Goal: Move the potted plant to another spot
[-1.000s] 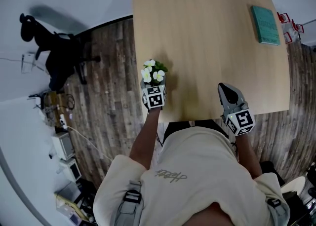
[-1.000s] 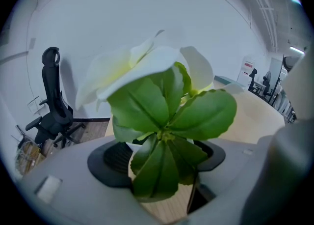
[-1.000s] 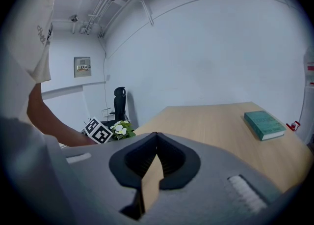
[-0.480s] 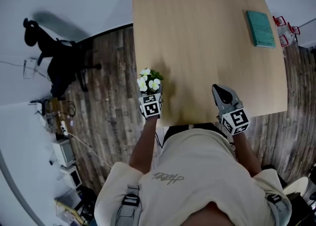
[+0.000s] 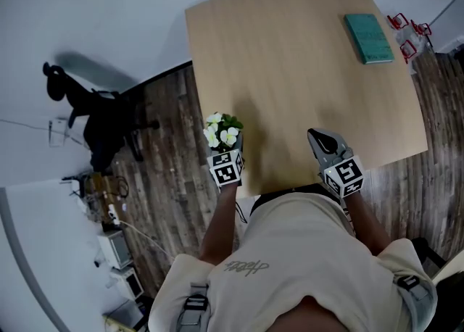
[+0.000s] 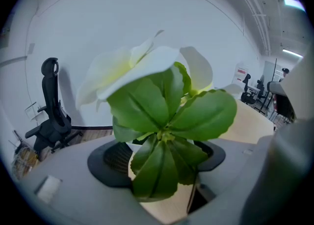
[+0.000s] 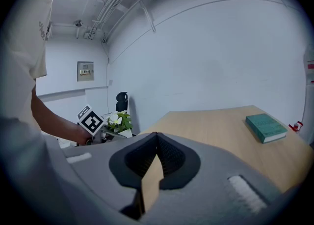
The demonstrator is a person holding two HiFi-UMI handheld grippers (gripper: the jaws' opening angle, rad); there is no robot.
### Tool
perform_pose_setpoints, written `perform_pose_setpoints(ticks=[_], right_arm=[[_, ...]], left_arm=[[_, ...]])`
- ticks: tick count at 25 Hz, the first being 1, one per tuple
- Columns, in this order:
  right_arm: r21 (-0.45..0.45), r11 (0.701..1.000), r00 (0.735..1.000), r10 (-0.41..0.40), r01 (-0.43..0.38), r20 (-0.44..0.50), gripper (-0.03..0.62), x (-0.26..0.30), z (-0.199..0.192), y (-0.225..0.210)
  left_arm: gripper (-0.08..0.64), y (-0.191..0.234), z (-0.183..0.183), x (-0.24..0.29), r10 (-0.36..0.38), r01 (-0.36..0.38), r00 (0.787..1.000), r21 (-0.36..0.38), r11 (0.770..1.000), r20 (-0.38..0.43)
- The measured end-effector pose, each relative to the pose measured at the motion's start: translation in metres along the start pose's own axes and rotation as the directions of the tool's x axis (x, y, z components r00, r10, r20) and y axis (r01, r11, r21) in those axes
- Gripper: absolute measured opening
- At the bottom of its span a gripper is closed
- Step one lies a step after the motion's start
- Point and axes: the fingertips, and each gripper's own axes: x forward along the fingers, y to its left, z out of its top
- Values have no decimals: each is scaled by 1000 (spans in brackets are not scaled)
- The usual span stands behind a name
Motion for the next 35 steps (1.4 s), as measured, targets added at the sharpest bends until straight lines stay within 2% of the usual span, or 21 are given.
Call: perform_pose_setpoints(ticks=[9,17,25,35], right_arm=[[18,997,997,-73,73,14,3,-20,-9,-17],[13,991,991,-134,134,4,3,-40,-16,-27],[20,980,981,-196,196,-12,3,-47,-22,-25],[24,963,963,-269,270,-25,3,-44,-24,-13]], left_arm=[[350,-42,30,-2,-91,88,995,85,992,32],[350,-74,40,1,-162,155,986,126,980,46],[350,-84,41,5,-217,208,975,161,965,38],[350,-93,32,13,-305,295,952,227,928,9]])
